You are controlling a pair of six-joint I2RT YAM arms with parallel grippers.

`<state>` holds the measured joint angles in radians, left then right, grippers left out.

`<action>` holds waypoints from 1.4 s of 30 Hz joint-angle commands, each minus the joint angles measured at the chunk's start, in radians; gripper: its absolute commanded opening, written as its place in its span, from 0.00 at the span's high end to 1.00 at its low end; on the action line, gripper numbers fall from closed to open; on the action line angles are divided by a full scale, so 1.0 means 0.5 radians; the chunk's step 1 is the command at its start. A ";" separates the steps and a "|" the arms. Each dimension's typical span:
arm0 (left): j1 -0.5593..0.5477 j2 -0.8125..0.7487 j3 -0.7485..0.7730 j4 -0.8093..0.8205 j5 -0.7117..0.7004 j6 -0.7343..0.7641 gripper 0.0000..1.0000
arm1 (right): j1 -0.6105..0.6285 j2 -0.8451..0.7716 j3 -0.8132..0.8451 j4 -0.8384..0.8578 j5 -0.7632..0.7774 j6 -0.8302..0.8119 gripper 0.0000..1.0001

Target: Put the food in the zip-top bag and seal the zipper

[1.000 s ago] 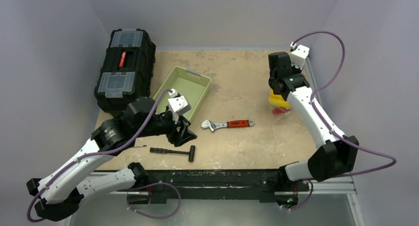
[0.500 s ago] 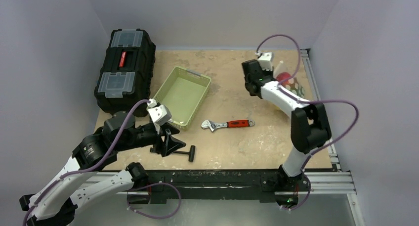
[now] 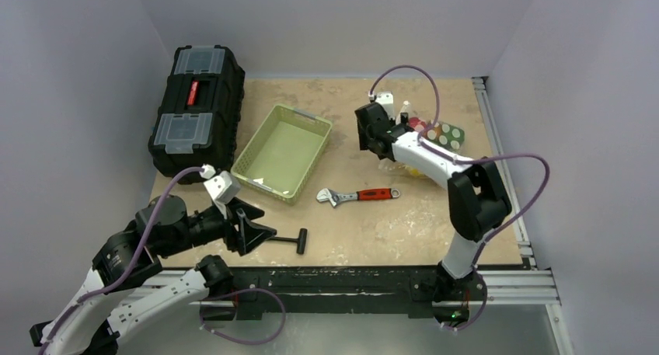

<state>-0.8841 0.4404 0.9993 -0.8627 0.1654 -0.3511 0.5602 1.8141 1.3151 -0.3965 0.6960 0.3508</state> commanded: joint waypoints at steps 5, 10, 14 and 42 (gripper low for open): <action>0.007 0.015 0.058 -0.086 -0.252 -0.158 0.39 | 0.002 -0.678 -0.132 -0.035 -0.595 -0.083 0.01; 0.007 -0.009 0.086 -0.108 -0.494 -0.248 0.39 | 0.001 -1.263 -0.261 -0.082 -0.747 -0.100 0.01; 0.007 -0.044 0.135 -0.130 -0.628 -0.286 0.39 | 0.001 -1.823 -0.432 -0.012 -0.773 -0.084 0.01; 0.007 -0.250 0.315 0.180 -1.140 0.105 0.40 | -0.002 -2.839 -0.212 -0.373 -0.472 0.029 0.01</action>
<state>-0.8837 0.2790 1.1217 -0.8307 -0.3683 -0.3717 0.5579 0.3847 1.2022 -0.6189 0.4114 0.3447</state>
